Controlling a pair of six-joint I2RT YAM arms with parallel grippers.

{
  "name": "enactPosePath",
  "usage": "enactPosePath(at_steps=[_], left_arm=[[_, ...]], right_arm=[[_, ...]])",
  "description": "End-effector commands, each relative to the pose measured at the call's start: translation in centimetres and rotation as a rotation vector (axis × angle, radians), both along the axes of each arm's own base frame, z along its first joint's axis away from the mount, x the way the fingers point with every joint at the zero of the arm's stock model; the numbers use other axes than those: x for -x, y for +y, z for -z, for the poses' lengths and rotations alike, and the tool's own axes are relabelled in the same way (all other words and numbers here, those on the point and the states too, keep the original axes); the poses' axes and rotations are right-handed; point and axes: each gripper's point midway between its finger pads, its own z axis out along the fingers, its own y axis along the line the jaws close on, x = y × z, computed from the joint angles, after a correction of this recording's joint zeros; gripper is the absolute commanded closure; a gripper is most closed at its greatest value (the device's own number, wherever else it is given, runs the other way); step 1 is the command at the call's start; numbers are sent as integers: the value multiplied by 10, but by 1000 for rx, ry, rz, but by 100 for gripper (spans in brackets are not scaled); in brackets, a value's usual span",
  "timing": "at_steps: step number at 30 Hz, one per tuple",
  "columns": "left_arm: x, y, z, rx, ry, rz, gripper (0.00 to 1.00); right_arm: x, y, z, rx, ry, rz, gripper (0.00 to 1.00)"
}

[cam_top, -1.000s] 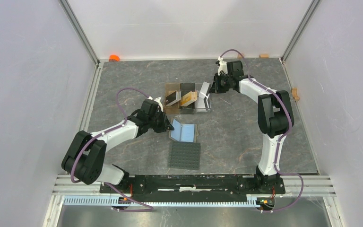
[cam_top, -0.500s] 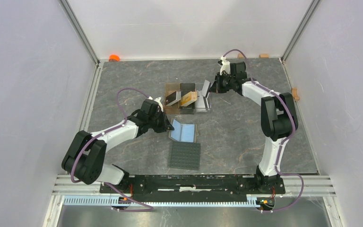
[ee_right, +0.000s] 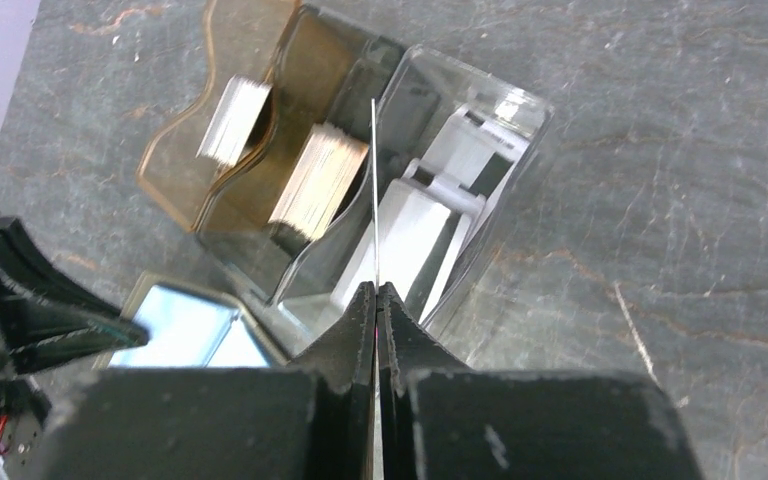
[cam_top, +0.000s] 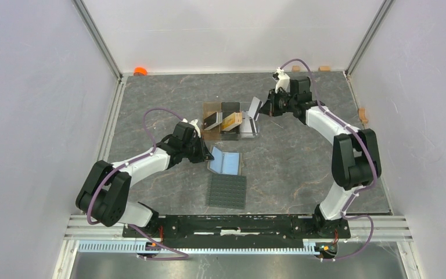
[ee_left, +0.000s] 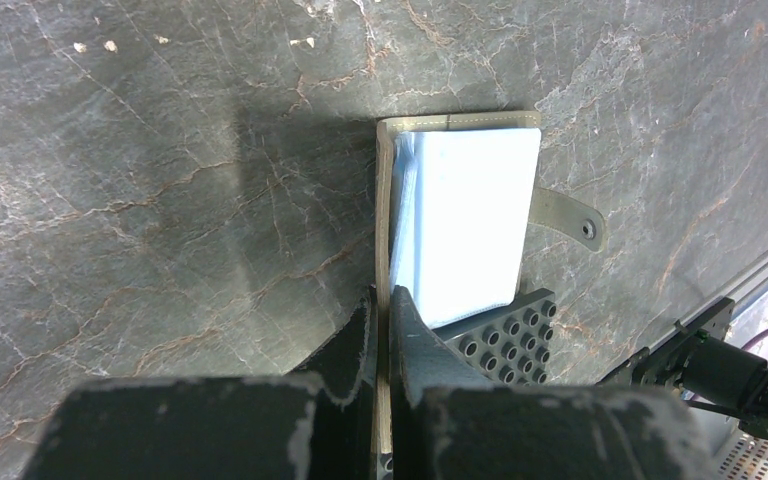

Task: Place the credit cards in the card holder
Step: Pick up the credit card from the storage box.

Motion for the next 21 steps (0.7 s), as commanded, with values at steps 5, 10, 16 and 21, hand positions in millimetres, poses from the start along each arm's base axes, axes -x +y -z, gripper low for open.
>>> enactPosePath(at_steps=[5, 10, 16, 21], left_arm=[[-3, -1, 4, 6, -24, 23, 79], [-4, 8, 5, -15, -44, 3, 51], [-6, 17, -12, -42, -120, 3, 27], [-9, 22, -59, -11, -262, -11, 19]], right_arm=[[61, 23, -40, -64, -62, -103, 100], [105, 34, -40, -49, -50, -172, 100], [144, 46, -41, -30, -41, -267, 100], [172, 52, -45, -45, -43, -359, 100]])
